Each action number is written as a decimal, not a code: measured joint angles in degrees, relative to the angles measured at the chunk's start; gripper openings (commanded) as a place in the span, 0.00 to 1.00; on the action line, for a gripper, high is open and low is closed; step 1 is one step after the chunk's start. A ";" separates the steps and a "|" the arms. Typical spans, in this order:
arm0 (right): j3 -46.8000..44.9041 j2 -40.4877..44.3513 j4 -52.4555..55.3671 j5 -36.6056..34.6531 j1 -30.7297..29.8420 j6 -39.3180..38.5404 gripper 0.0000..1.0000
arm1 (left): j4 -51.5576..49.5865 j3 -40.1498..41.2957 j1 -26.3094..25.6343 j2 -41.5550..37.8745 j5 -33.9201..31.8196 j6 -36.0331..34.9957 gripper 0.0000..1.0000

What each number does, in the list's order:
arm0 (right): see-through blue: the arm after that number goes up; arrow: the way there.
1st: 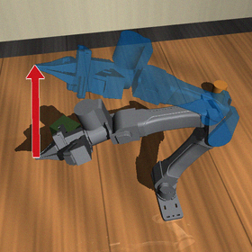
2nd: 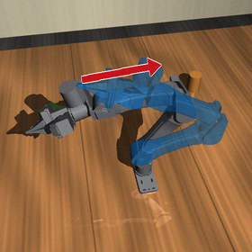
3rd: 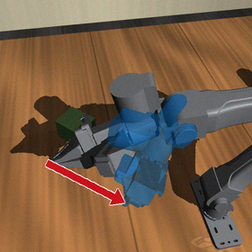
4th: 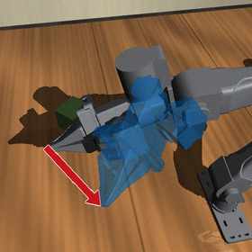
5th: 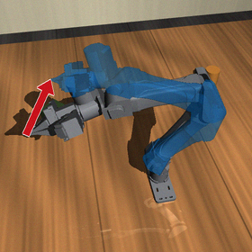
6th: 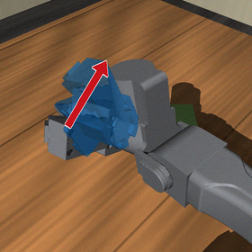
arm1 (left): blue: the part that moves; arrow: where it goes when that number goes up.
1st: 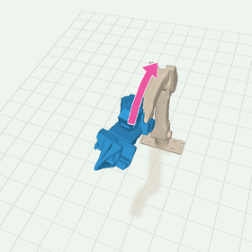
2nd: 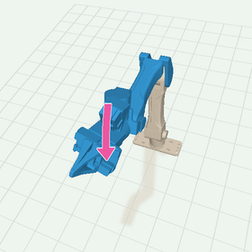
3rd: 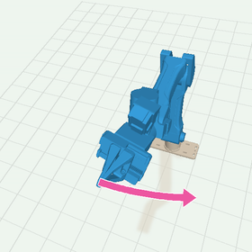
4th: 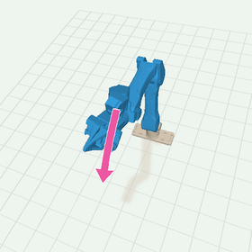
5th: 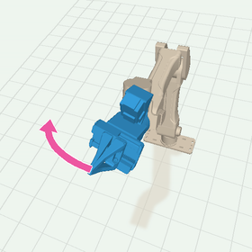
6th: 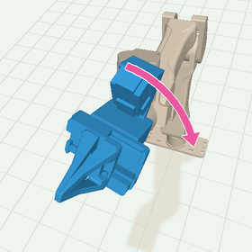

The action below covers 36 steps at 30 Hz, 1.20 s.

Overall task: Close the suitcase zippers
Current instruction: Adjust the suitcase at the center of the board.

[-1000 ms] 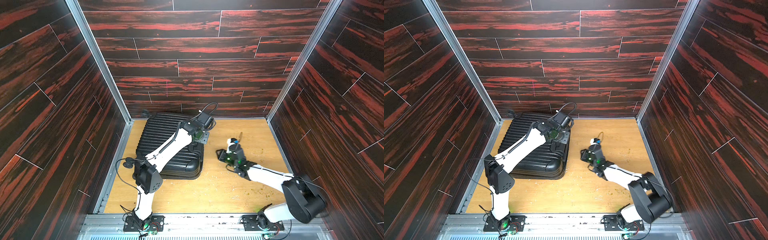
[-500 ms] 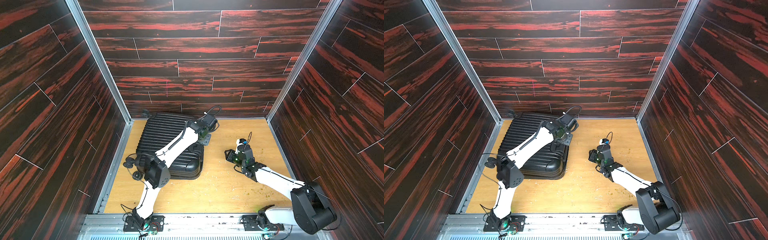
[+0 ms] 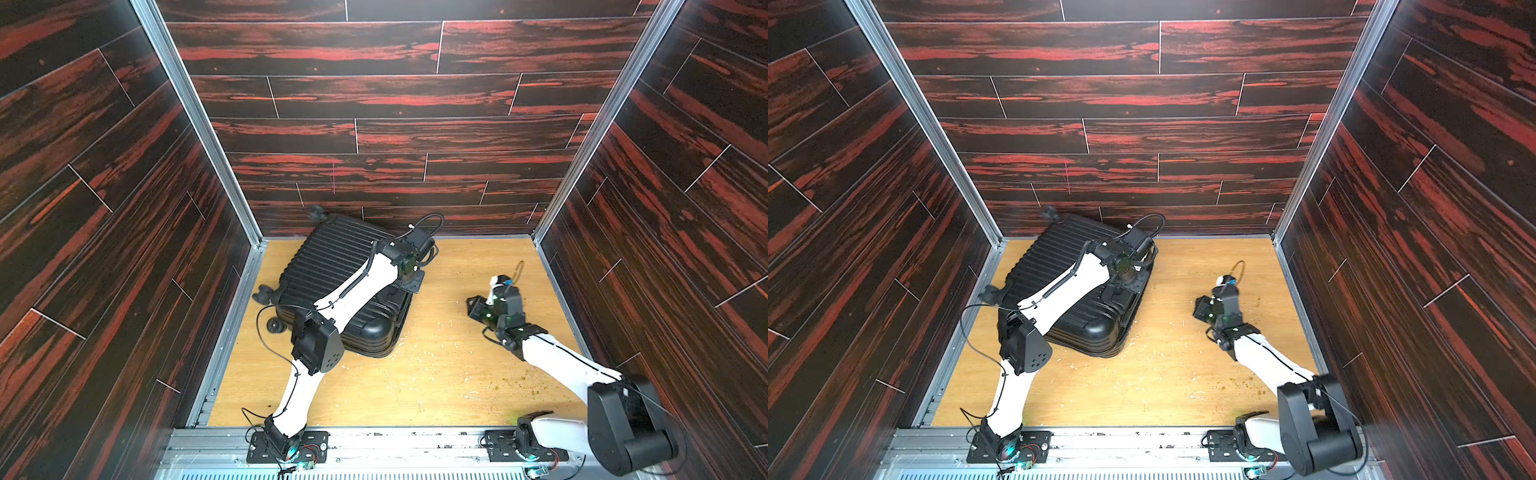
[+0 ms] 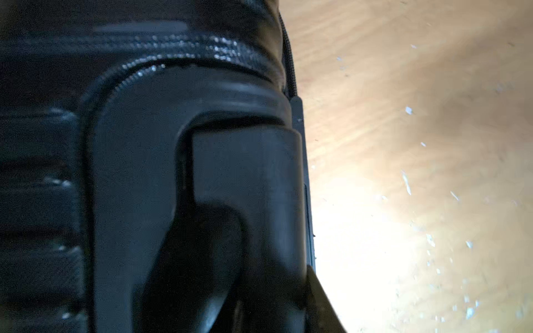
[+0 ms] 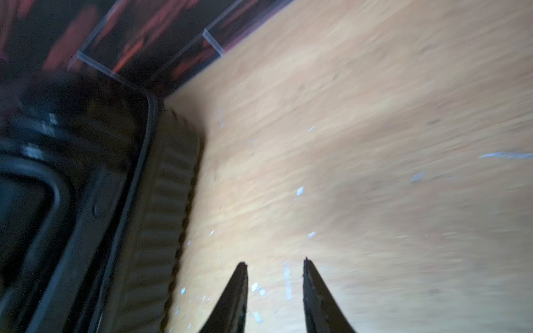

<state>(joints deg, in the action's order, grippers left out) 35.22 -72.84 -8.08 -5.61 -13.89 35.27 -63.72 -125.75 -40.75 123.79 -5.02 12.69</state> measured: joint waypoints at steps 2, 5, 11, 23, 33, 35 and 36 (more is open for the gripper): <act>-0.07 1.44 1.01 0.90 3.06 -1.11 0.35 | 1.57 2.67 0.00 -1.77 2.54 -3.34 0.10; -0.07 2.86 2.14 2.64 7.54 -2.97 0.35 | 3.63 7.19 -0.46 -4.72 6.38 -8.96 0.10; -0.33 3.13 4.42 6.16 13.33 -6.03 0.36 | 5.01 14.64 -1.64 -10.03 14.43 -20.37 0.09; -0.48 2.75 5.75 10.95 15.67 -10.27 0.39 | 0.76 26.58 -2.69 -19.50 27.32 -46.25 0.09; 3.56 -4.24 7.21 20.55 11.43 -16.50 0.41 | -9.40 21.94 -3.28 -17.97 24.04 -58.71 0.39; 4.39 -4.96 7.21 21.55 9.68 -17.16 0.42 | -8.83 21.86 -3.63 -18.14 22.75 -58.01 0.42; 4.72 -5.31 7.21 22.10 8.79 -17.46 0.42 | -7.87 21.97 -3.87 -18.43 21.68 -56.83 0.43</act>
<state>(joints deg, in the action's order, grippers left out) 39.94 -78.15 -0.86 16.49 -5.10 17.80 -71.59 -103.79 -44.62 105.36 16.67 -44.14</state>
